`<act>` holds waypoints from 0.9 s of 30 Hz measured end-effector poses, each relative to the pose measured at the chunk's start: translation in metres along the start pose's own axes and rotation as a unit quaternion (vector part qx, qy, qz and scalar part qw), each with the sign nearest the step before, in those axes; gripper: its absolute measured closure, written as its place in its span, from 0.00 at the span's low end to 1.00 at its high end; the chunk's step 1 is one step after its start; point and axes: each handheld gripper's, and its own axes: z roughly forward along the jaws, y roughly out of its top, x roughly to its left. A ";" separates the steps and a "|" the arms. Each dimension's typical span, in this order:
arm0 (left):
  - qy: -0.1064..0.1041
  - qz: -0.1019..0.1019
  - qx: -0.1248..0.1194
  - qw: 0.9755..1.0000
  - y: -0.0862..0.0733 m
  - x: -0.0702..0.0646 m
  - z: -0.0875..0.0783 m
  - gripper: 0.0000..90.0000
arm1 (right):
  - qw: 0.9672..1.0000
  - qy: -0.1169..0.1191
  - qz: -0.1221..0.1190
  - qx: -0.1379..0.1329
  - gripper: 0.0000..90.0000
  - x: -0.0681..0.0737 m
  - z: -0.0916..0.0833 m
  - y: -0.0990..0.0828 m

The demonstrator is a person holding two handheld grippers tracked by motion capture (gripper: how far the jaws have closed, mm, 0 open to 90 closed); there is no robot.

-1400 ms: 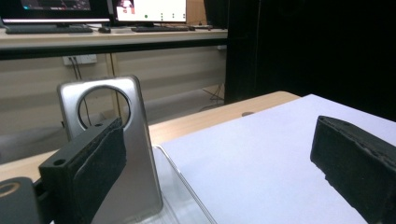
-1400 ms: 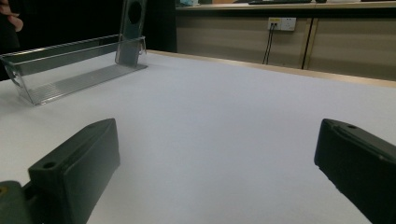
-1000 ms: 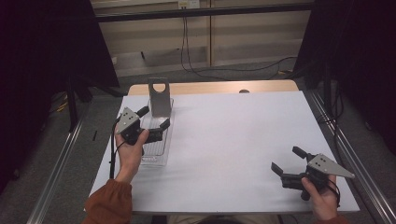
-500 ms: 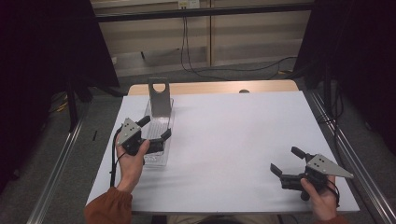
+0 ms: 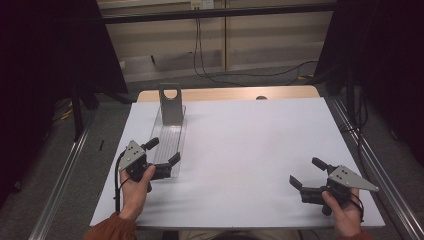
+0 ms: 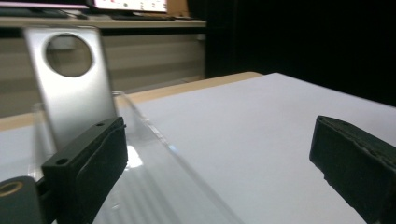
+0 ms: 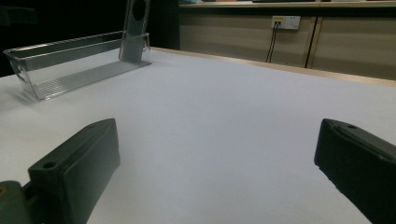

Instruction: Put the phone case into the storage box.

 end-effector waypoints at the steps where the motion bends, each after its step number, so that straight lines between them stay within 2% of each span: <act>1: 0.005 0.002 0.003 1.000 -0.002 0.000 -0.002 0.04 | 1.000 -0.001 0.002 0.000 0.00 0.000 0.000 0.000; 3: 0.001 -0.004 0.014 1.000 -0.006 0.001 -0.005 0.04 | 1.000 -0.001 0.001 0.000 0.00 0.000 -0.001 0.000; 7: 0.014 -0.009 0.019 1.000 -0.013 0.003 -0.011 0.04 | 1.000 0.001 0.000 -0.001 0.00 0.000 -0.001 0.000; 9: 0.021 -0.004 0.021 1.000 -0.014 0.004 -0.015 0.04 | 1.000 0.000 0.000 -0.001 0.00 0.001 -0.002 0.000; 12: 0.027 -0.009 0.014 1.000 -0.018 0.005 -0.020 0.04 | 1.000 -0.004 0.006 -0.005 0.00 0.000 -0.001 0.001; 14: 0.031 -0.003 0.022 0.999 -0.020 0.006 -0.025 0.03 | 1.000 -0.003 0.001 -0.004 0.00 0.000 -0.002 0.000; 17: 0.037 -0.013 0.021 0.999 -0.022 0.005 -0.030 0.03 | 1.000 -0.004 0.004 -0.005 0.00 0.000 -0.003 0.001; 20: 0.040 -0.013 0.021 0.999 -0.024 0.005 -0.036 0.03 | 1.000 -0.005 0.000 -0.005 0.00 -0.001 -0.004 0.000; 22: 0.039 -0.023 0.017 0.999 -0.025 0.006 -0.040 0.03 | 1.000 -0.009 0.002 -0.007 0.00 -0.001 -0.005 0.000; 24: 0.051 -0.029 0.017 0.998 -0.026 0.004 -0.046 0.03 | 1.000 -0.012 0.004 -0.007 0.00 -0.002 -0.007 0.000; 26: 0.048 -0.025 0.020 0.998 -0.027 0.004 -0.050 0.02 | 1.000 -0.014 0.002 -0.005 0.00 -0.002 -0.008 -0.001; 27: 0.054 -0.028 0.018 0.998 -0.028 0.004 -0.052 0.02 | 1.000 -0.014 0.003 -0.007 0.00 -0.002 -0.008 -0.001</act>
